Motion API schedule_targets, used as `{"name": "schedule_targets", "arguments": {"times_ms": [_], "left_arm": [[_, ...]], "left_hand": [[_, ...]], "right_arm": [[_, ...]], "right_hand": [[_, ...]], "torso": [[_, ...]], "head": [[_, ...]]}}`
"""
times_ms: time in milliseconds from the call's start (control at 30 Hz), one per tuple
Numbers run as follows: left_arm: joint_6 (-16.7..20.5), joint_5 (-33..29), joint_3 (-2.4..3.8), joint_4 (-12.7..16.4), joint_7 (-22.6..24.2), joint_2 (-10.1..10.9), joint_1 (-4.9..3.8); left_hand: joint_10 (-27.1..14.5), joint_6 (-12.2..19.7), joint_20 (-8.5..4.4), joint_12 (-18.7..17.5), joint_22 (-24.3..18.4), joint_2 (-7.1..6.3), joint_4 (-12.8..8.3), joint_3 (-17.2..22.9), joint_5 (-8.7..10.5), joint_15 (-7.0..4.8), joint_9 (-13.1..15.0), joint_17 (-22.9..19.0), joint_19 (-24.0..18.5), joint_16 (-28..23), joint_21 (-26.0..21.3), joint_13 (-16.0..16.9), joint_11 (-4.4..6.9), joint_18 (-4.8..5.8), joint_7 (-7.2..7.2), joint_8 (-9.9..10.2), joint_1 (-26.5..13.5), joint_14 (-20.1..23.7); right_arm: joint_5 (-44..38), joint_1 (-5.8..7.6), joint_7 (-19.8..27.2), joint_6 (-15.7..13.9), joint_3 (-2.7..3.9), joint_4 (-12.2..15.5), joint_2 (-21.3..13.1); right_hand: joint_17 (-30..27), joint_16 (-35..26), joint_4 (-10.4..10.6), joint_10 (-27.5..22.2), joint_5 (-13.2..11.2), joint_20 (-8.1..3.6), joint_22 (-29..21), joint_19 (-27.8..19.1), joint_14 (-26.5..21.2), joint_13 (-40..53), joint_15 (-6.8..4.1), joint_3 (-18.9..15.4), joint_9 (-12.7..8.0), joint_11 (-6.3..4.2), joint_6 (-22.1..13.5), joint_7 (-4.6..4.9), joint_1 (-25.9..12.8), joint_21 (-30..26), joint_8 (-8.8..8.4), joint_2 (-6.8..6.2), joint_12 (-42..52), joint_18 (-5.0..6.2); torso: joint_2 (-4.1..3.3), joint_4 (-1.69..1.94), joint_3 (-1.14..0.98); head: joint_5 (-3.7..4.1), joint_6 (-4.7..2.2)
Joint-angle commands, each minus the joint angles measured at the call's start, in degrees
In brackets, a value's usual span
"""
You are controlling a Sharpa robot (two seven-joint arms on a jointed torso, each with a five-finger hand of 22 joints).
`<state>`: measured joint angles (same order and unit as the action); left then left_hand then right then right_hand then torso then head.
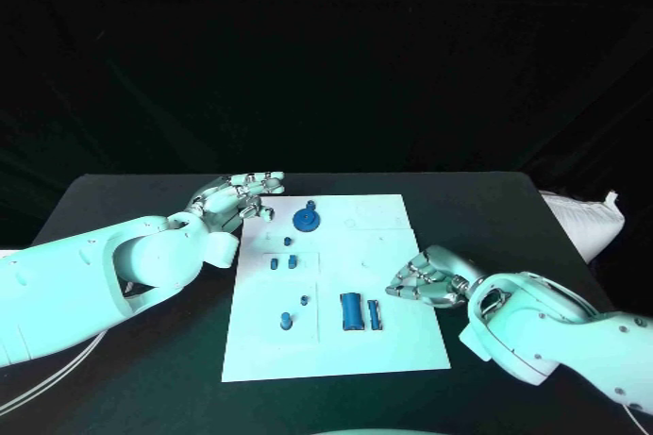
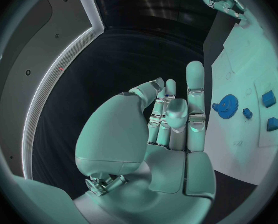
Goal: Assemble the parts on the task board
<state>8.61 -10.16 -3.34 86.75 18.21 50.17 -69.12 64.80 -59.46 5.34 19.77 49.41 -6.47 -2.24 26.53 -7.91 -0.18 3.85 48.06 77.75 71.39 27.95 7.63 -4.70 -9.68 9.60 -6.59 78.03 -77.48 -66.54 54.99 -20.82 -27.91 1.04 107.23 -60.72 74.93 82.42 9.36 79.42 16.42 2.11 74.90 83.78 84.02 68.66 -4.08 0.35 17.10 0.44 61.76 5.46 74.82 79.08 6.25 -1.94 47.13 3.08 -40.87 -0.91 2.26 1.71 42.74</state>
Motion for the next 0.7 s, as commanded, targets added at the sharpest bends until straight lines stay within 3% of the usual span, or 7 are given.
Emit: {"name": "schedule_targets", "arguments": {"times_ms": [33,133,267,367,533,600,700], "left_arm": [[0.55,-0.13,0.00,-0.89,1.45,-0.61,0.14],[1.61,-0.31,-0.02,-2.05,1.99,-1.27,0.33],[3.43,-0.99,-0.03,-4.12,3.03,-2.43,0.75],[4.83,-1.22,-0.03,-6.14,4.02,-3.59,0.97],[6.73,-1.35,-0.02,-10.06,5.67,-5.90,1.10],[7.45,-1.37,-0.01,-11.62,6.28,-6.87,1.13],[8.02,-1.39,0.01,-13.25,6.86,-7.94,1.14]], "left_hand": [[-0.72,0.13,-0.02,0.40,-0.16,-0.04,0.06,-0.50,-0.11,0.11,0.02,-1.79,-0.84,-1.03,-0.56,0.08,-0.08,-0.59,-0.03,-0.32,-0.94,1.41],[-1.26,0.19,0.30,0.96,-0.89,-0.22,0.19,-1.23,0.37,0.51,0.03,-12.03,-3.42,-6.72,-2.18,0.10,-0.17,-0.54,0.08,-0.45,-1.52,7.40],[-2.60,-0.17,0.89,0.77,-2.84,-0.03,0.09,-1.74,0.60,1.22,0.06,-20.46,-9.34,-15.46,-6.07,-0.55,-0.83,-0.51,0.26,-0.85,-1.50,15.92],[-3.28,-0.26,1.84,-0.66,-5.32,0.23,0.11,-1.32,0.63,2.56,-0.03,-26.41,-16.28,-26.45,-10.62,-2.00,-1.68,-0.16,0.63,-0.91,-1.40,20.58],[-4.16,0.14,4.36,-5.19,-10.79,0.04,0.31,-0.16,0.56,5.58,-0.08,-34.90,-24.36,-43.01,-17.66,-4.17,-2.97,0.62,1.22,-0.07,-1.62,22.06],[-4.15,0.31,5.86,-7.44,-14.21,-0.34,0.41,0.37,0.54,6.95,-0.10,-37.66,-28.38,-48.58,-21.53,-4.17,-3.45,0.72,1.30,0.60,-1.84,23.10],[-3.98,0.30,7.38,-9.77,-17.32,-0.50,0.37,0.85,0.51,7.79,-0.09,-39.93,-30.04,-53.01,-24.01,-4.16,-3.88,0.01,1.36,1.31,-1.83,23.11]], "right_arm": [[26.53,1.89,20.11,-3.60,0.09,-3.60,0.40],[36.48,3.74,26.30,-2.95,0.10,-7.69,1.49],[47.89,5.70,32.85,-0.67,0.11,-14.54,4.34],[53.49,6.48,36.54,1.96,0.26,-20.06,7.17],[58.30,6.92,40.26,5.36,0.79,-27.31,11.32],[59.21,7.00,41.35,6.38,1.03,-29.81,12.85],[59.84,7.05,42.32,7.38,1.25,-32.43,14.53]], "right_hand": [[-2.53,-4.11,-1.21,-3.54,-0.01,0.42,-1.03,-2.26,1.80,-4.91,0.83,0.54,-0.62,0.52,-1.31,0.52,1.99,-4.67,-0.78,0.41,-8.96,1.42],[-11.65,-12.20,-2.24,-7.92,-1.18,1.02,-9.28,-6.48,-0.78,-13.46,1.26,1.25,-1.54,1.17,-2.30,1.12,3.67,-13.58,-1.37,0.93,-21.82,3.24],[-36.74,-37.87,-3.11,-12.55,-2.96,2.00,-30.88,-17.78,-9.80,-24.27,2.69,3.21,-2.72,2.43,-3.53,2.35,6.33,-38.07,-2.16,1.13,-32.18,7.41],[-43.87,-51.57,-2.94,-13.43,-4.91,3.95,-37.96,-22.04,-14.81,-36.08,4.61,5.81,-4.07,4.32,-4.17,4.26,7.80,-48.24,-2.73,0.52,-40.33,7.38],[-54.35,-67.88,-2.80,-14.54,-5.52,7.19,-47.50,-27.21,-21.06,-49.38,8.61,10.09,-6.33,6.38,-5.00,3.79,9.09,-61.10,-2.56,-0.35,-43.40,7.33],[-59.39,-73.01,-3.13,-13.77,-5.71,9.31,-52.00,-25.14,-19.27,-56.52,8.54,12.02,-7.88,5.94,-4.92,4.39,8.68,-65.67,-2.46,-0.91,-43.38,7.25],[-61.42,-74.62,-3.53,-13.47,-5.81,8.29,-53.72,-23.11,-17.60,-59.49,8.75,12.37,-8.70,6.53,-4.93,4.07,7.89,-67.01,-2.61,-1.60,-43.46,7.41]], "torso": [[0.91,0.01,0.31],[1.47,0.00,0.51],[2.40,-0.19,0.79],[2.97,-0.44,0.88],[3.92,-0.72,0.72],[4.19,-0.79,0.59],[4.60,-0.81,0.42]], "head": [[0.25,-0.55],[0.55,-1.39],[0.72,-2.49],[0.82,-3.88],[0.43,-5.97],[0.20,-6.65],[0.13,-7.51]]}}
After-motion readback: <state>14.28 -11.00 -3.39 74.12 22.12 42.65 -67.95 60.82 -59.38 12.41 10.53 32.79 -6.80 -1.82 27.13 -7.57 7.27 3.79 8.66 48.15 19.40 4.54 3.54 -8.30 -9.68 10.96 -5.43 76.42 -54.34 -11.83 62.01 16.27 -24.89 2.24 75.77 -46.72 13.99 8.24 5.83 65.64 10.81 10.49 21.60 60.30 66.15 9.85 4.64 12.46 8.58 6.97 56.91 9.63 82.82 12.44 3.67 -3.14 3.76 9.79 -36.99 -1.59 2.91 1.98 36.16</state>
